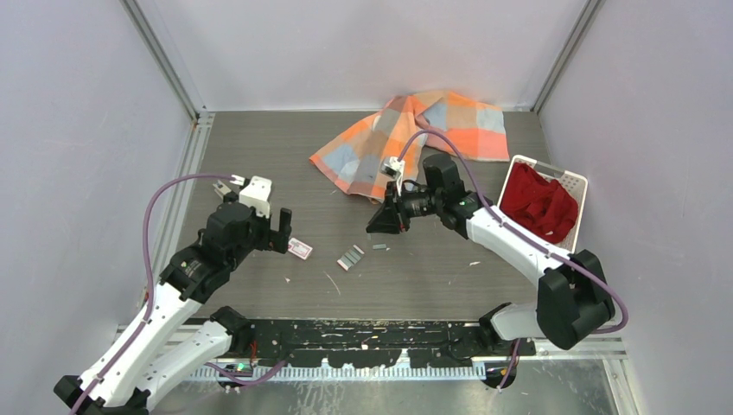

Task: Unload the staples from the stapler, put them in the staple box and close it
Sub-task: Place the staple in the staple box.

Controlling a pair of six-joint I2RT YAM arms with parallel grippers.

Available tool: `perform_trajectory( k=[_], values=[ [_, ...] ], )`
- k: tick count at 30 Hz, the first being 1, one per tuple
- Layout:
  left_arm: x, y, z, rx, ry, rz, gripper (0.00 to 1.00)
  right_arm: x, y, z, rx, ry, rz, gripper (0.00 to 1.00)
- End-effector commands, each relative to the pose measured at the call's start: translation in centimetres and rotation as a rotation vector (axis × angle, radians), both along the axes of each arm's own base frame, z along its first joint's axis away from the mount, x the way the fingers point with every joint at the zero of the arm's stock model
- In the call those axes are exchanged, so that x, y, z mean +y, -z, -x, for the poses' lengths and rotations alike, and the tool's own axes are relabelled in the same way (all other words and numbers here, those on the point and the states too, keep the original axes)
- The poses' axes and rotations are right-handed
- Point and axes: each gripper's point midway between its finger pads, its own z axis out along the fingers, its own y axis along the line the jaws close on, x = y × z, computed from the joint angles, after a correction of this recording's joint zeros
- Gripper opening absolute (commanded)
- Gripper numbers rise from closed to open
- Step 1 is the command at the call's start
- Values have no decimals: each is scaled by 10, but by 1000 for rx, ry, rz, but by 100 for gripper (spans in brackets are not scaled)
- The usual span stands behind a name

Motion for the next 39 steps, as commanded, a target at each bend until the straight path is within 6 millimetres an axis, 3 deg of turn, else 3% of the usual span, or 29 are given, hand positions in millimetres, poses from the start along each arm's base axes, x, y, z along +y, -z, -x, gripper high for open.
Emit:
perform_trajectory(
  k=[1, 12, 28, 39],
  values=[
    [1, -21, -7, -71, -15, 32, 99, 7, -17, -10, -82, 1, -14, 23],
    [15, -26, -10, -90, -85, 38, 100, 18, 9, -23, -132, 65, 150, 23],
    [22, -30, -12, -109, -113, 56, 99, 52, 64, -9, -187, 10, 378, 24],
    [23, -31, -11, -113, -111, 67, 99, 60, 77, -3, -197, -20, 422, 23]
  ],
)
